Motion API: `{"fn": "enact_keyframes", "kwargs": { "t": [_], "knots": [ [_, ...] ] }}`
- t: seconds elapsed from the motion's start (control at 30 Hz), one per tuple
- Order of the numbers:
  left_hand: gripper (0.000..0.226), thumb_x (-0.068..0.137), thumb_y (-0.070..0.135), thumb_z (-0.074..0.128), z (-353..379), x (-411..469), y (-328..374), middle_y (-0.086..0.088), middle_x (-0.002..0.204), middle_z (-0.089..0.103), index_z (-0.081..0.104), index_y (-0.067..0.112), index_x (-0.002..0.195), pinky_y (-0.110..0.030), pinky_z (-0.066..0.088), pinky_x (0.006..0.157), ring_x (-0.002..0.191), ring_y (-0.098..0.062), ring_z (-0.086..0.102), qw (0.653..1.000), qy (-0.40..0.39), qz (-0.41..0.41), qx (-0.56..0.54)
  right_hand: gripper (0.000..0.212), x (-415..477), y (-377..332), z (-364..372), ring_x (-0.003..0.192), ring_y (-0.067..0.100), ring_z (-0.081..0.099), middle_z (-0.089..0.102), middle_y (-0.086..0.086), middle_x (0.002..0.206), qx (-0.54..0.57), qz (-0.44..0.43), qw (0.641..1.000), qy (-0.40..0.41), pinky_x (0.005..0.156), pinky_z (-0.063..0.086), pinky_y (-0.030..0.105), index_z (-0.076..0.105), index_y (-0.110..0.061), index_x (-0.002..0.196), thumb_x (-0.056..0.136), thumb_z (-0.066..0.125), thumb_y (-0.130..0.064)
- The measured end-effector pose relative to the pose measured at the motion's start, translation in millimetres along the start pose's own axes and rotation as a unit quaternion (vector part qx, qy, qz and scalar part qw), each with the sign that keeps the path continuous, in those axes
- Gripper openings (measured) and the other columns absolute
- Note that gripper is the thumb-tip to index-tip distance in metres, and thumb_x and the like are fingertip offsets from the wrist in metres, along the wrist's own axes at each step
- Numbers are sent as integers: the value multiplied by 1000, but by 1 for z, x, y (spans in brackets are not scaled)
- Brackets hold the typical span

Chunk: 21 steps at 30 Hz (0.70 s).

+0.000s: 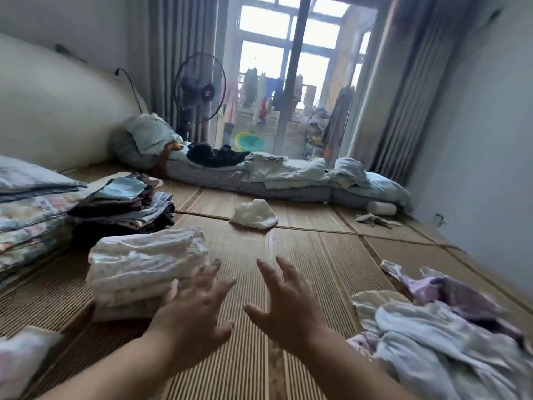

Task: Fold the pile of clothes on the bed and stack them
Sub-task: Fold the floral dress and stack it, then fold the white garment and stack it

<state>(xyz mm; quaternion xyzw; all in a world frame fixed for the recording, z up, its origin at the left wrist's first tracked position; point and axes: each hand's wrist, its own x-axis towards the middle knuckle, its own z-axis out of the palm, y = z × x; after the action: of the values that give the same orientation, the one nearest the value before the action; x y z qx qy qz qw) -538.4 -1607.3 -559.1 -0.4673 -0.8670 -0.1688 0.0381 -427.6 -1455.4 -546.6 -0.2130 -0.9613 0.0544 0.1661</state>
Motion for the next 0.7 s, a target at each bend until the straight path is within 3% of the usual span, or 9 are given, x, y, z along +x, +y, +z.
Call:
{"fn": "enact_keyframes", "kwargs": {
  "t": [0.17,0.33,0.53,0.7],
  "knots": [
    [74,84,54,52,35,-48,116,6,161,-2,14,45,147,-51,7,117,147,-20,-5,997,-39,47,-47,76,-125,68,-46,145,23,15,12,-1,158,-6,108,993,42,113,17,51,19,-43,146,81,55,-58],
    [76,83,52,55,77,-77,206,7,160,-3,12,46,145,-55,5,115,147,-22,-5,987,-100,118,-37,72,-223,122,-53,143,26,18,16,1,157,-10,206,978,10,113,18,51,25,-44,144,80,58,-54],
    [73,80,52,55,105,-66,275,7,160,5,21,44,144,-59,15,115,147,-23,4,977,-138,163,-19,65,-273,174,-52,141,22,24,25,-2,154,12,274,961,20,109,26,45,38,-41,139,79,58,-55],
    [72,84,48,58,139,-32,300,7,159,15,21,42,146,-55,22,115,145,-23,14,978,-156,139,-24,55,-263,193,-48,132,24,36,42,-3,143,58,266,960,62,103,39,41,52,-35,131,79,63,-47]
  ]
}}
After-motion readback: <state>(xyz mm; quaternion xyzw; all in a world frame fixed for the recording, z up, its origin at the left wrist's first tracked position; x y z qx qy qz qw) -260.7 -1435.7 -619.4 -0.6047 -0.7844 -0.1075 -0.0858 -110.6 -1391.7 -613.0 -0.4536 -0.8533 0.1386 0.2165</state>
